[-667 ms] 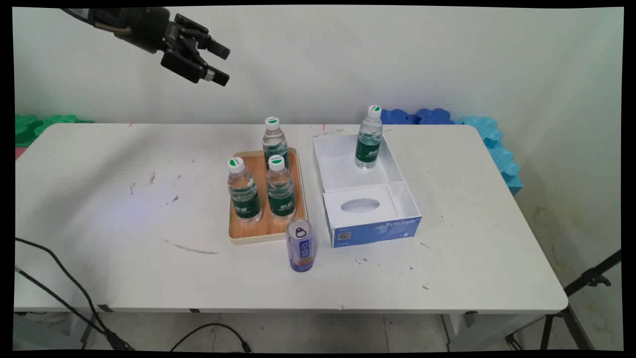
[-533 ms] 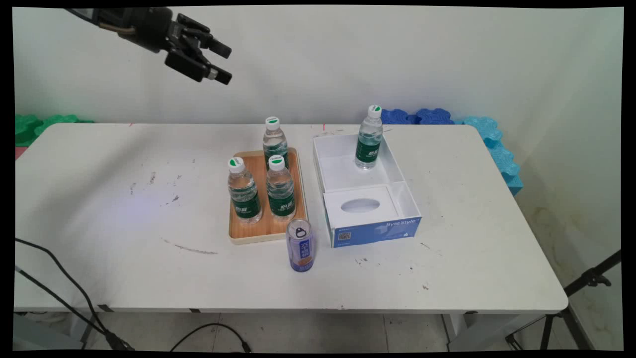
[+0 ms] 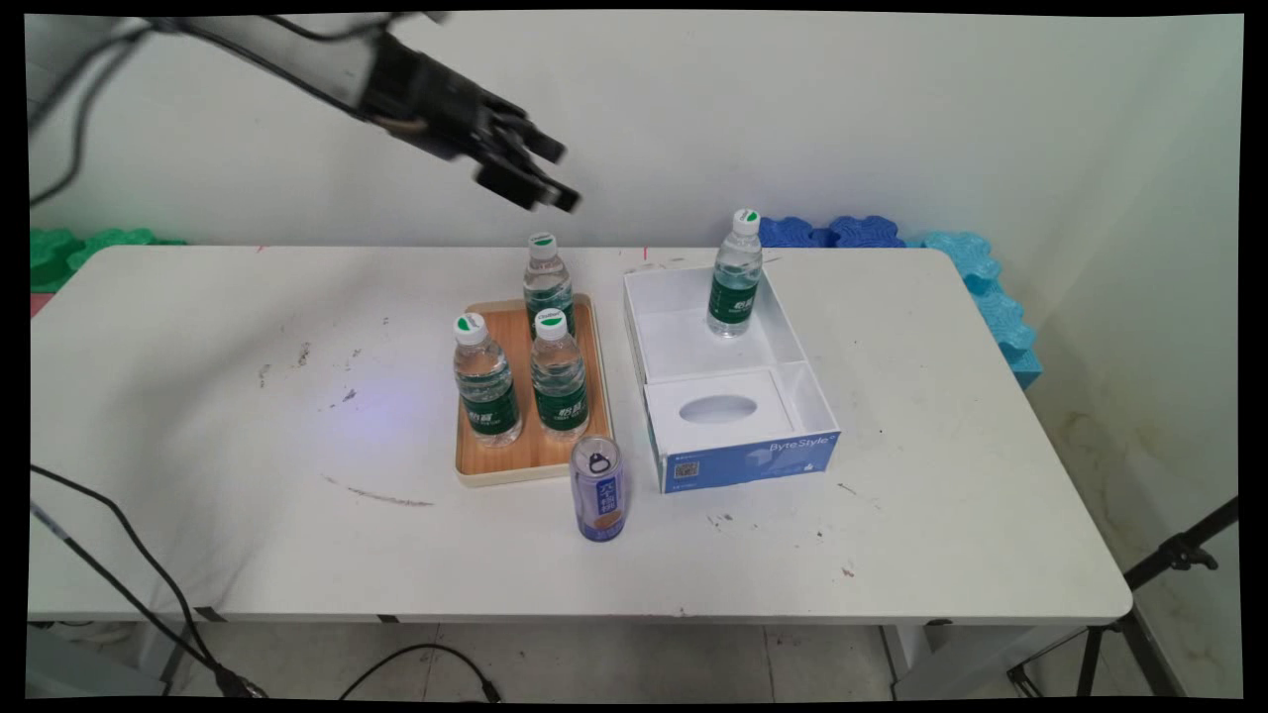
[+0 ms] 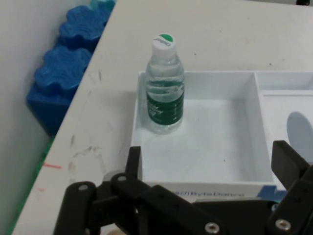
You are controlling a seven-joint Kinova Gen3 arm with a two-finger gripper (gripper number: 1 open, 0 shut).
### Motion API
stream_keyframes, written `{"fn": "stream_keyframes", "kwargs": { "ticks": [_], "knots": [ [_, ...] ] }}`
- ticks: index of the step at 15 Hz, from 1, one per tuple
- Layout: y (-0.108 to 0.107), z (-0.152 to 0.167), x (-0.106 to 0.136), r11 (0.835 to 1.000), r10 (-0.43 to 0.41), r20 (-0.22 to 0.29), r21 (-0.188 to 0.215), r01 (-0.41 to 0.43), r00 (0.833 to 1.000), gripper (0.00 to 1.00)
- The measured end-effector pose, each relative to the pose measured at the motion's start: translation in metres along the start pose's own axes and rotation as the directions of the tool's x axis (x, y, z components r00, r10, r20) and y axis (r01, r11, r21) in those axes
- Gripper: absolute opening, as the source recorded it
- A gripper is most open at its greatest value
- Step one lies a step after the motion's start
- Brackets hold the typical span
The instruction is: Pick up the green bottle from the white box
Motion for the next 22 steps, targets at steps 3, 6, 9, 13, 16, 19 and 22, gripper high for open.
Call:
{"fn": "stream_keyframes", "kwargs": {
  "ticks": [3,6,9,13,16,19,22],
  "knots": [
    [0.007,0.049,0.004,1.000,-0.002,0.007,-0.004,0.002,1.000,1.00],
    [0.009,0.083,0.006,1.000,0.001,0.006,-0.002,-0.001,1.000,1.00],
    [0.008,0.123,0.009,1.000,0.026,0.001,0.007,-0.026,1.000,1.00],
    [0.000,0.161,0.009,0.998,0.051,0.003,0.028,-0.051,0.999,1.00],
    [-0.006,0.183,0.009,0.997,0.061,0.007,0.046,-0.061,0.998,1.00],
    [-0.011,0.204,0.010,0.997,0.054,0.004,0.052,-0.055,0.999,1.00],
    [-0.013,0.223,0.010,0.999,0.031,0.002,0.040,-0.031,1.000,1.00]
  ]
}}
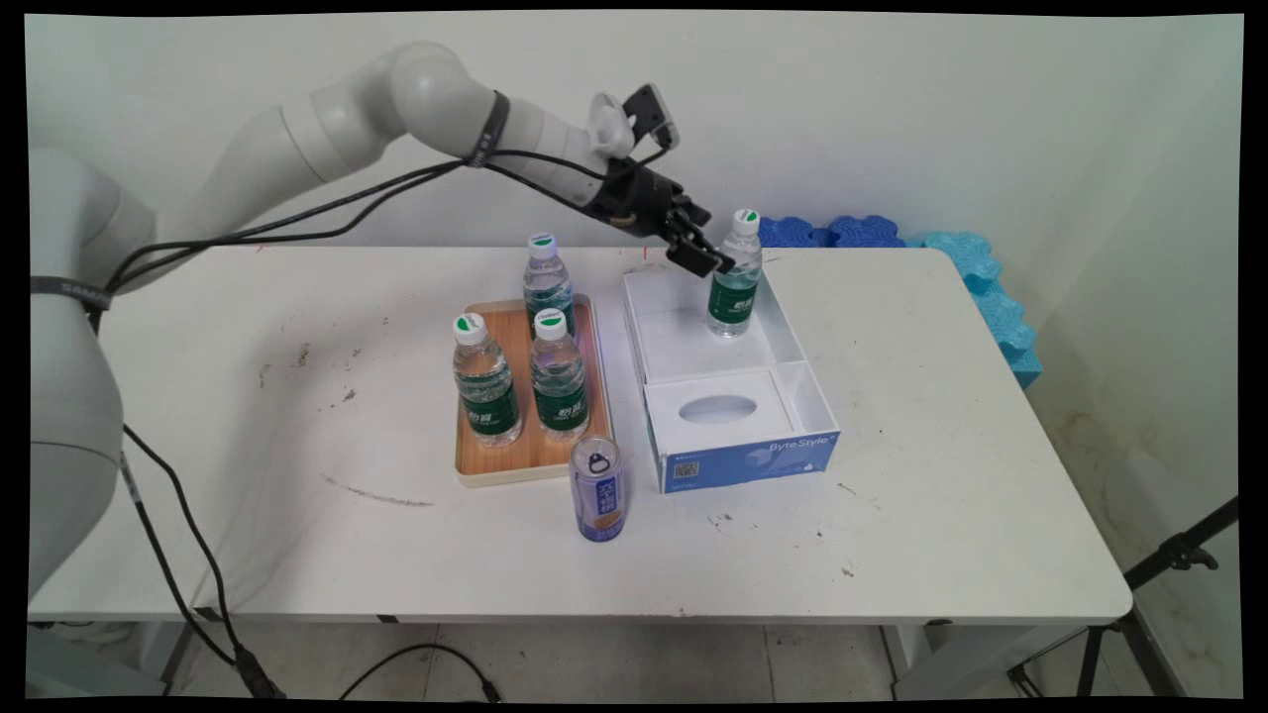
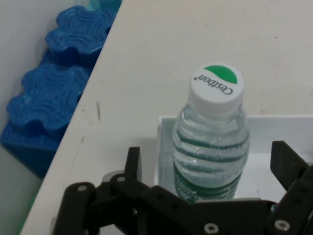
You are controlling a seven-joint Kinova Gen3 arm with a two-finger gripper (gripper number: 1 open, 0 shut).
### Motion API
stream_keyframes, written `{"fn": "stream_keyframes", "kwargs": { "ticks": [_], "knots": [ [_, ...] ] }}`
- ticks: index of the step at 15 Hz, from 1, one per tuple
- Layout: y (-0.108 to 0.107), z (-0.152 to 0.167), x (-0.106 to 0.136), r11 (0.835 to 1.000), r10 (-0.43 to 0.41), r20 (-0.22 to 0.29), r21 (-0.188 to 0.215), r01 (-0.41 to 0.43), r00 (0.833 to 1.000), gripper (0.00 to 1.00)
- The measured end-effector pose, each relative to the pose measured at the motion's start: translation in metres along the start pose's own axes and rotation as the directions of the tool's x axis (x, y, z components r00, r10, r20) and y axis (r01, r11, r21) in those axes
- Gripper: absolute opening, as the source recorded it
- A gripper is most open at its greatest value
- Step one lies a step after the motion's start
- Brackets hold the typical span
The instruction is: Pick up the green bottle from the white box, then place the picked object on the tray
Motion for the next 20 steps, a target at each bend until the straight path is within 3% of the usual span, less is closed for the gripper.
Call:
{"fn": "stream_keyframes", "kwargs": {
  "ticks": [12,13,20],
  "knots": [
    [-0.005,0.045,-0.005,0.999,-0.043,-0.003,-0.016,0.043,0.999,1.00],
    [-0.005,0.048,-0.005,0.999,-0.045,-0.006,-0.019,0.045,0.999,0.00],
    [-0.004,0.054,-0.007,0.998,-0.050,-0.021,-0.029,0.049,0.999,0.00]
  ]
}}
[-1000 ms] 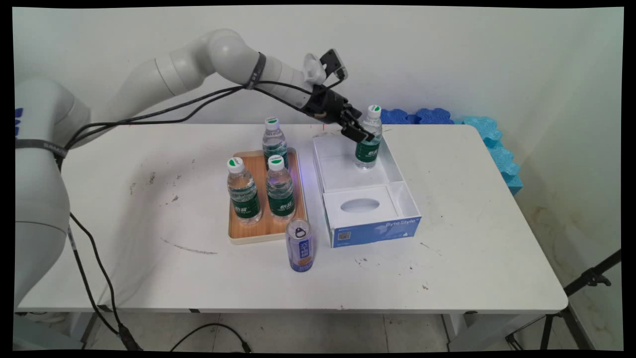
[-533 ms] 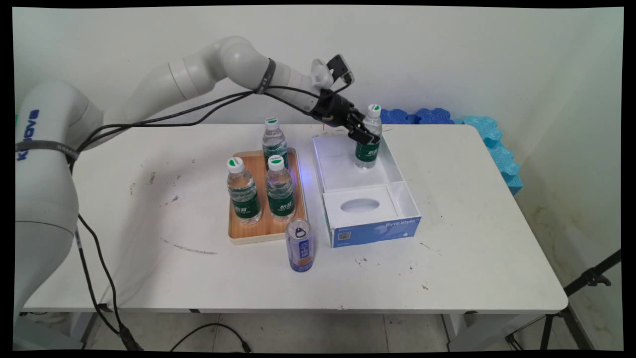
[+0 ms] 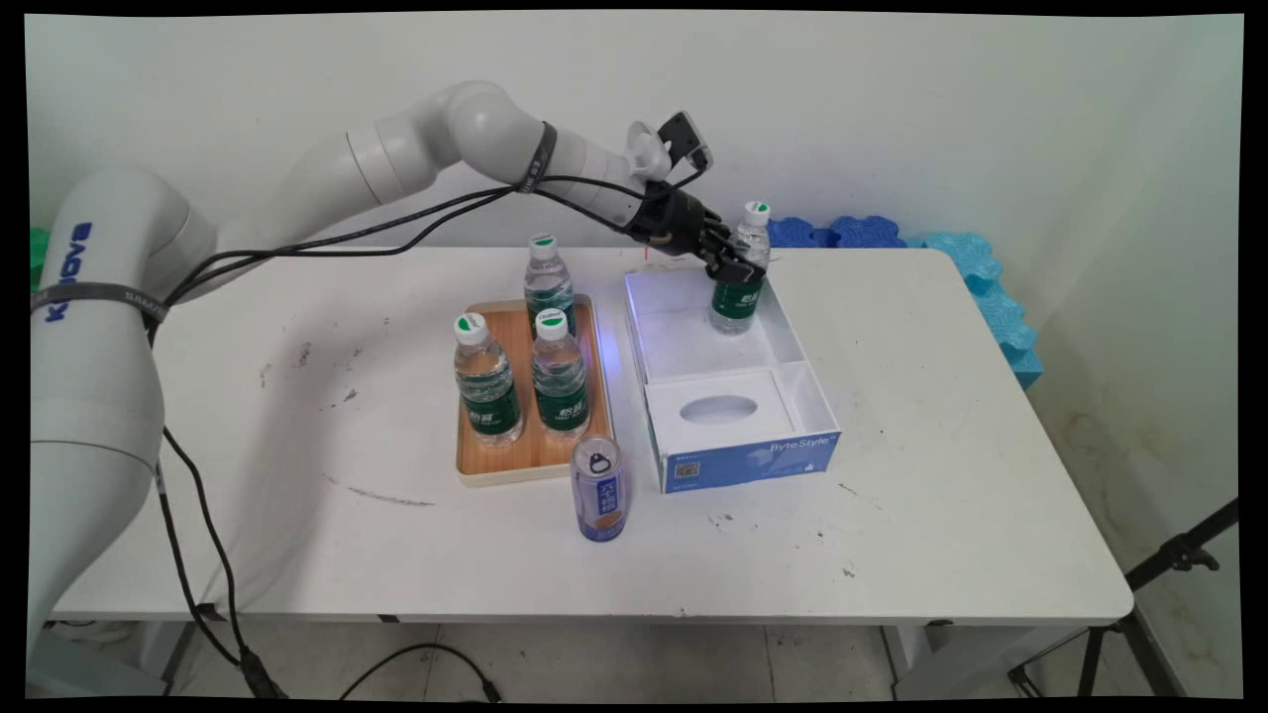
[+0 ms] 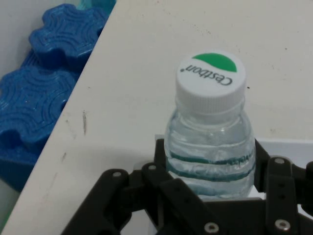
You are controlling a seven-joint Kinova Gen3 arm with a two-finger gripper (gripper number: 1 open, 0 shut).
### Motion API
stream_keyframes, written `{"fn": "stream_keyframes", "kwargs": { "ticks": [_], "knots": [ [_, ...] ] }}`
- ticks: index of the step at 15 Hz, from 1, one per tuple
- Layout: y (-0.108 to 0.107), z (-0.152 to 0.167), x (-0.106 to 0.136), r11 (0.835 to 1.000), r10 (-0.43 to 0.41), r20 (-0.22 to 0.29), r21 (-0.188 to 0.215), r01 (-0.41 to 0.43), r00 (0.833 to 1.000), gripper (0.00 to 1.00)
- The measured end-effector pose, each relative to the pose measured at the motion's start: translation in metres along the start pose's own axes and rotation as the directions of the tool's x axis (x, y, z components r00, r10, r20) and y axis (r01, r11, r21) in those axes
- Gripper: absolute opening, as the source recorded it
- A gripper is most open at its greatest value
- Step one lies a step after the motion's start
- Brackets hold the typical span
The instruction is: Place the picked object on the tray
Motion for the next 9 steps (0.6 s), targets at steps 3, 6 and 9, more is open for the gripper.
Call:
{"fn": "stream_keyframes", "kwargs": {
  "ticks": [3,6,9],
  "knots": [
    [0.000,-0.010,0.005,1.000,-0.003,-0.015,0.002,0.003,1.000,0.00],
    [0.001,-0.038,0.014,1.000,-0.008,-0.040,0.001,0.008,0.999,0.00],
    [0.001,-0.080,0.024,1.000,-0.013,-0.071,0.008,0.014,0.997,0.00]
  ]
}}
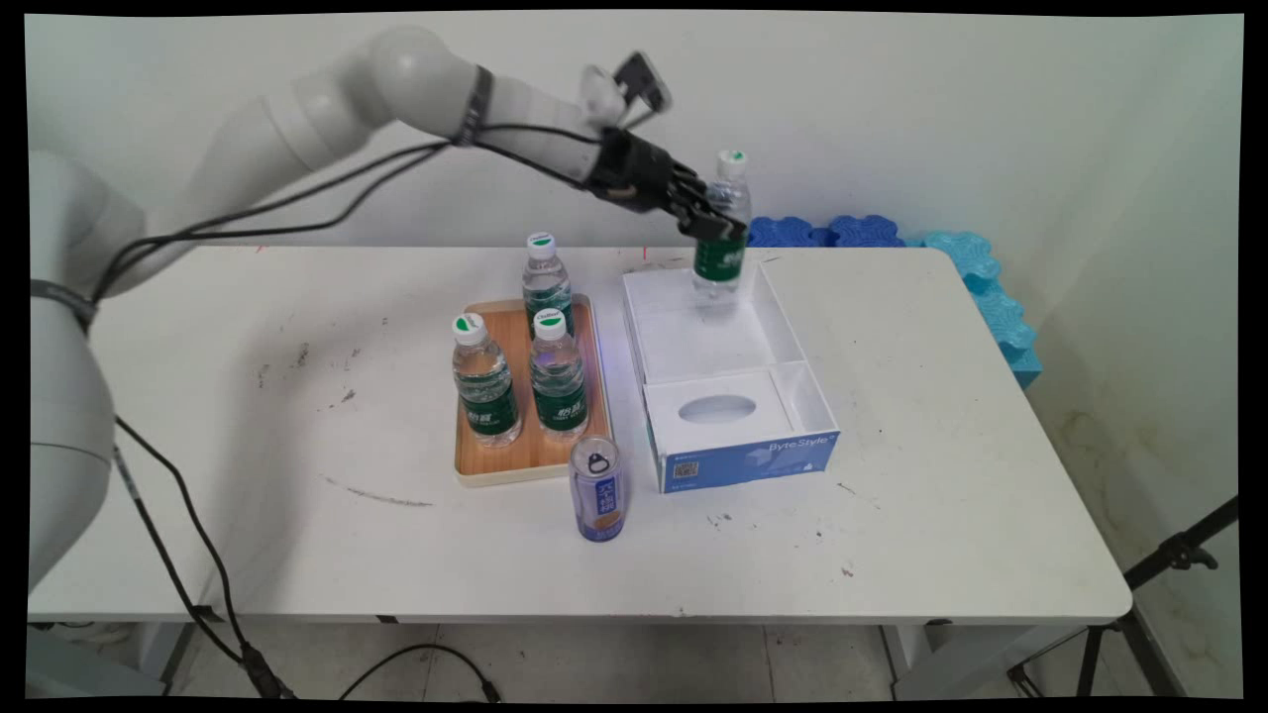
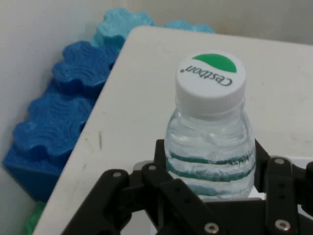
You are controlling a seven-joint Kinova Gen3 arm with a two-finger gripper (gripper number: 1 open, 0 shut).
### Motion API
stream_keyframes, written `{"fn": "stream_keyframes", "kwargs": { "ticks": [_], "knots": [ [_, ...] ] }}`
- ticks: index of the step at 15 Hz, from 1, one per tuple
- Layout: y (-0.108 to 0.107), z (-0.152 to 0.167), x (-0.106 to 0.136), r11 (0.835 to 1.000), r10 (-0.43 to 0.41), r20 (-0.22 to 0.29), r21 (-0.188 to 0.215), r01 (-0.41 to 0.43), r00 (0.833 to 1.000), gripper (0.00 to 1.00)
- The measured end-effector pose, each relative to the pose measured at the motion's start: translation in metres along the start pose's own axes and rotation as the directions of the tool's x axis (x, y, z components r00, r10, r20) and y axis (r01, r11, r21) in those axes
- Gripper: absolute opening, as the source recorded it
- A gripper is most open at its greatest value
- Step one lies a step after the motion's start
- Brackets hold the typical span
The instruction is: Place the picked object on the tray
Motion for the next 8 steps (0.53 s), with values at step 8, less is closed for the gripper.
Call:
{"fn": "stream_keyframes", "kwargs": {
  "ticks": [8],
  "knots": [
    [-0.006,-0.135,0.014,1.000,-0.010,-0.061,-0.002,0.010,0.998,0.00]
  ]
}}
